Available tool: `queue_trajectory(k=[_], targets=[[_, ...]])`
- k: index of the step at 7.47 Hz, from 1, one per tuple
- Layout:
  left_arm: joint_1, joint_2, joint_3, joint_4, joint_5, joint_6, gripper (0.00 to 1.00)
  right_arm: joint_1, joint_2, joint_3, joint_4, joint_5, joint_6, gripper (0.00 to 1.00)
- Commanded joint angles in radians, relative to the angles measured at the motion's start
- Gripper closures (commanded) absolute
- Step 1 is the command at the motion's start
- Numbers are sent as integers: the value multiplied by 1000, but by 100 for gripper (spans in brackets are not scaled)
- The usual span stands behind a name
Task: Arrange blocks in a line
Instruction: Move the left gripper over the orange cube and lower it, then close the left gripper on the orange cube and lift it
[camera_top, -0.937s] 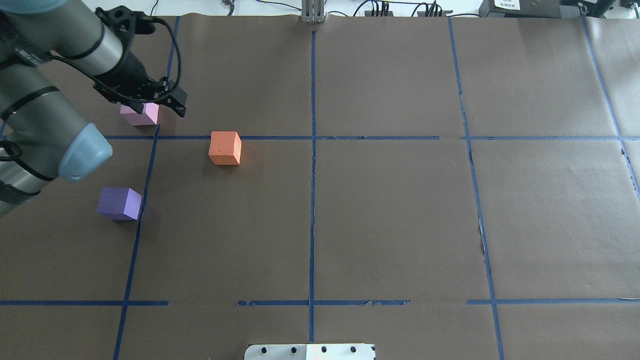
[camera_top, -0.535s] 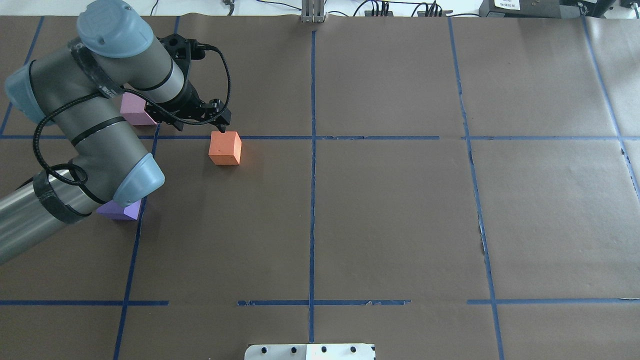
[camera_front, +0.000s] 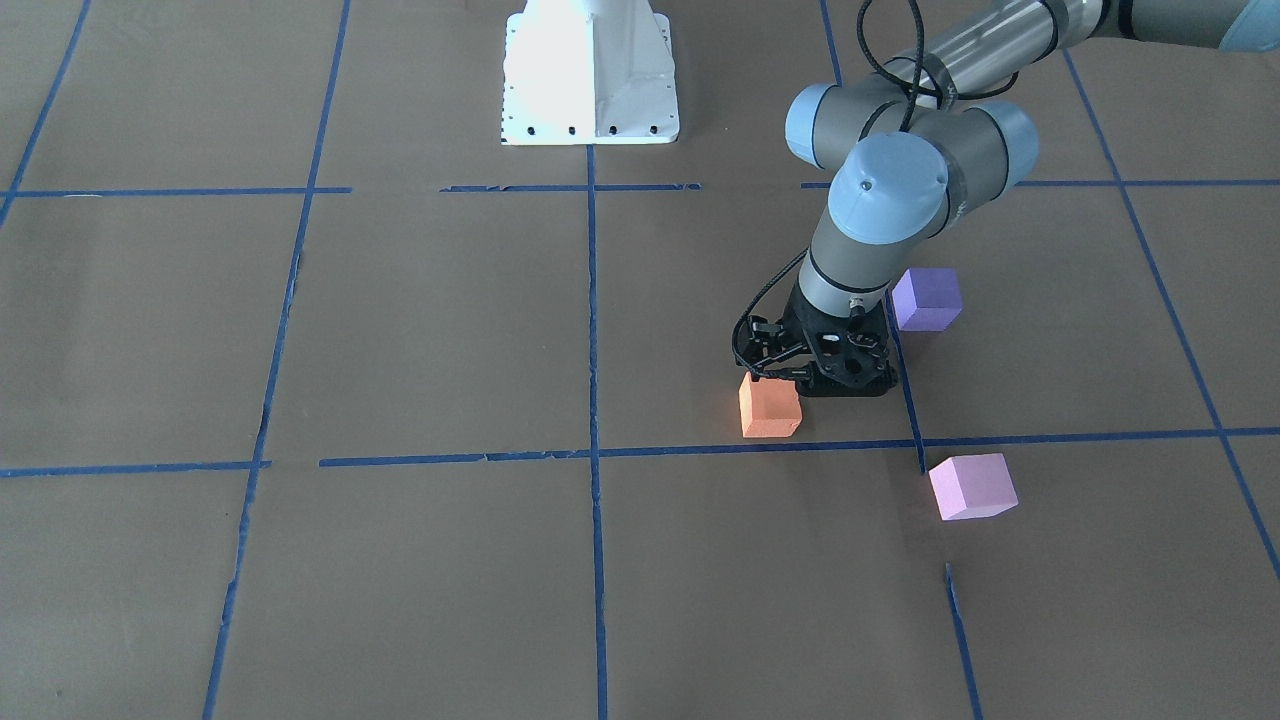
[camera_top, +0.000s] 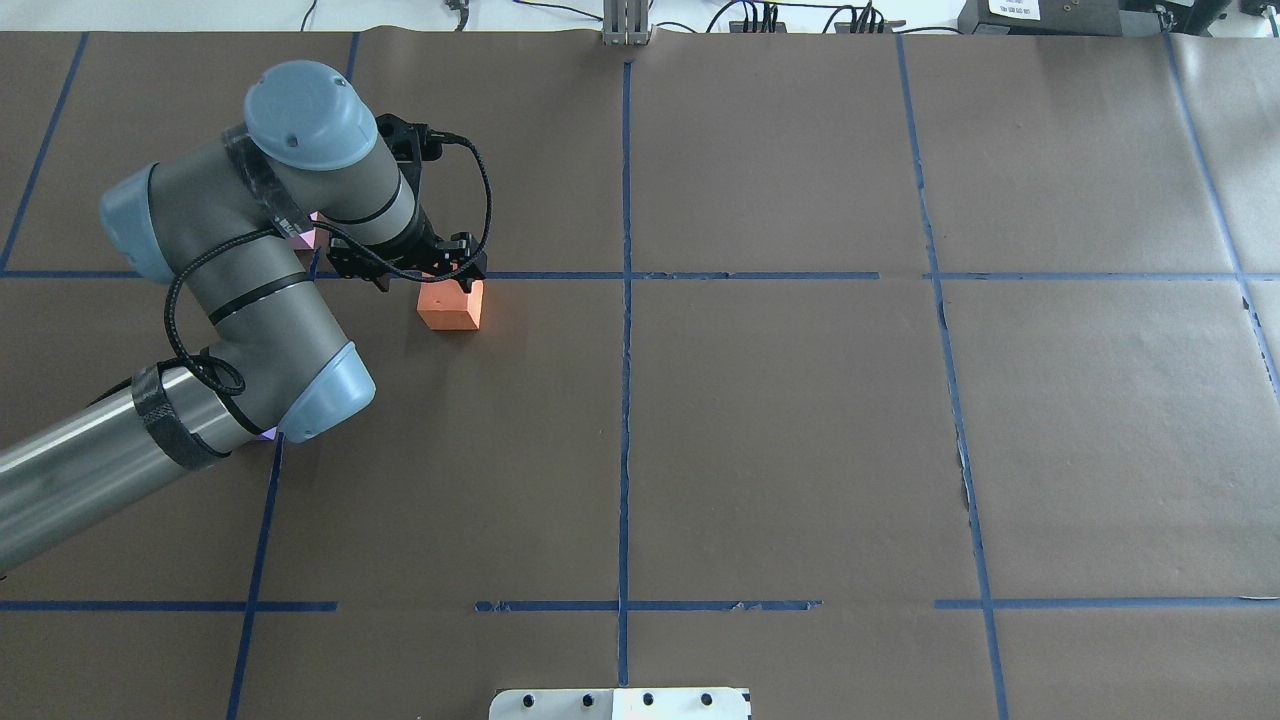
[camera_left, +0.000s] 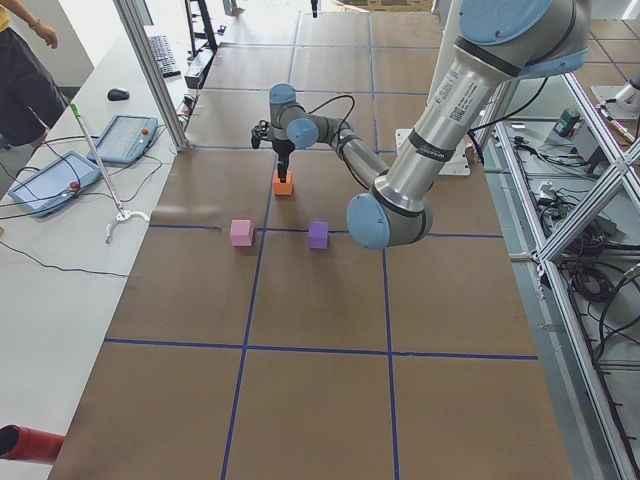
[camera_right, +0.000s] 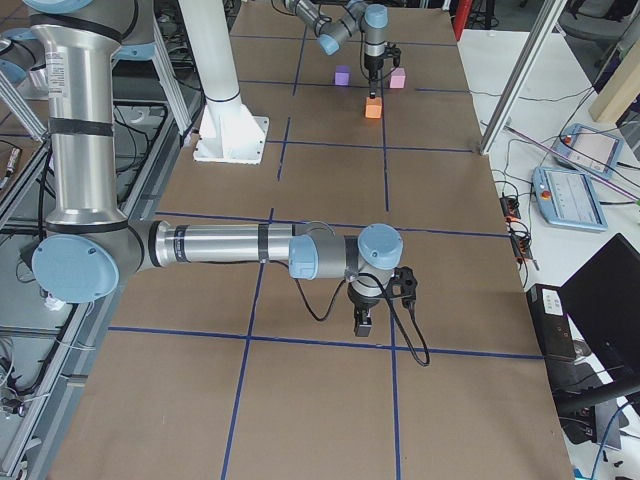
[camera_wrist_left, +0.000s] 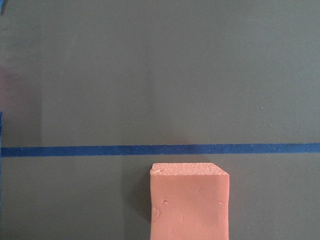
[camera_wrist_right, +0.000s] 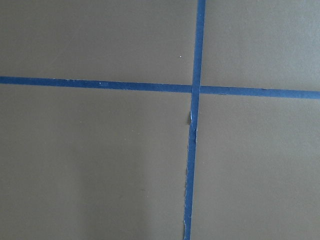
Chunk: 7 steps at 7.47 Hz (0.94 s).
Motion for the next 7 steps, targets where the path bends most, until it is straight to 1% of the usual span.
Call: queue_trajectory(k=[1, 4, 6, 7], targets=[[9, -12, 38, -28, 7, -2, 0, 0, 0, 0, 1, 0, 0, 0], [11, -40, 120, -77, 5, -2, 1, 0, 0, 0, 1, 0, 0, 0], [11, -39, 134, -88, 7, -2, 1, 0, 0, 0, 0, 0, 0, 0], [15, -43, 166, -124, 7, -5, 2, 0, 0, 0, 1, 0, 0, 0]])
